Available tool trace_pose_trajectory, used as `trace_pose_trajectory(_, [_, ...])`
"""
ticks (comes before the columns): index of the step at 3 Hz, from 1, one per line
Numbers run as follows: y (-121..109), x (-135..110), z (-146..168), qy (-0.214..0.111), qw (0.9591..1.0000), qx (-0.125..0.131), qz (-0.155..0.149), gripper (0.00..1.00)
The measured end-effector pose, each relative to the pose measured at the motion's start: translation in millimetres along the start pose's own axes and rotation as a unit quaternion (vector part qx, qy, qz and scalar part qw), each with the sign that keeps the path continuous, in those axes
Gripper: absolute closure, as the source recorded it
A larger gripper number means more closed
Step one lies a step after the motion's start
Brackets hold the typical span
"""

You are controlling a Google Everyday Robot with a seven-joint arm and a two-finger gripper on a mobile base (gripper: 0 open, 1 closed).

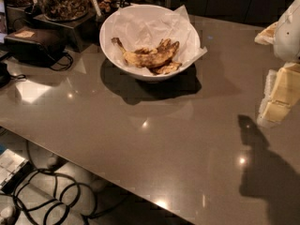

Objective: Pick banana from white bowl

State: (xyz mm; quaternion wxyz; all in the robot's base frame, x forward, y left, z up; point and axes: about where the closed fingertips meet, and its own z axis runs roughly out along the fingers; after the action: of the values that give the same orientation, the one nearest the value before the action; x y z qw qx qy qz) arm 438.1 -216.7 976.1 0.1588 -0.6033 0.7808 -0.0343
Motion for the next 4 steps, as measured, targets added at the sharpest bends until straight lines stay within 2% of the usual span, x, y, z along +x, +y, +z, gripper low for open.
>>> trace_pose_trajectory(2, [-2, -4, -2, -0.003, 1.0000, 0.003, -0.005, 0.00])
trace_pose_trajectory(4, [-27, -41, -3, 0.017, 0.9987, -0.021, -0.043, 0.00])
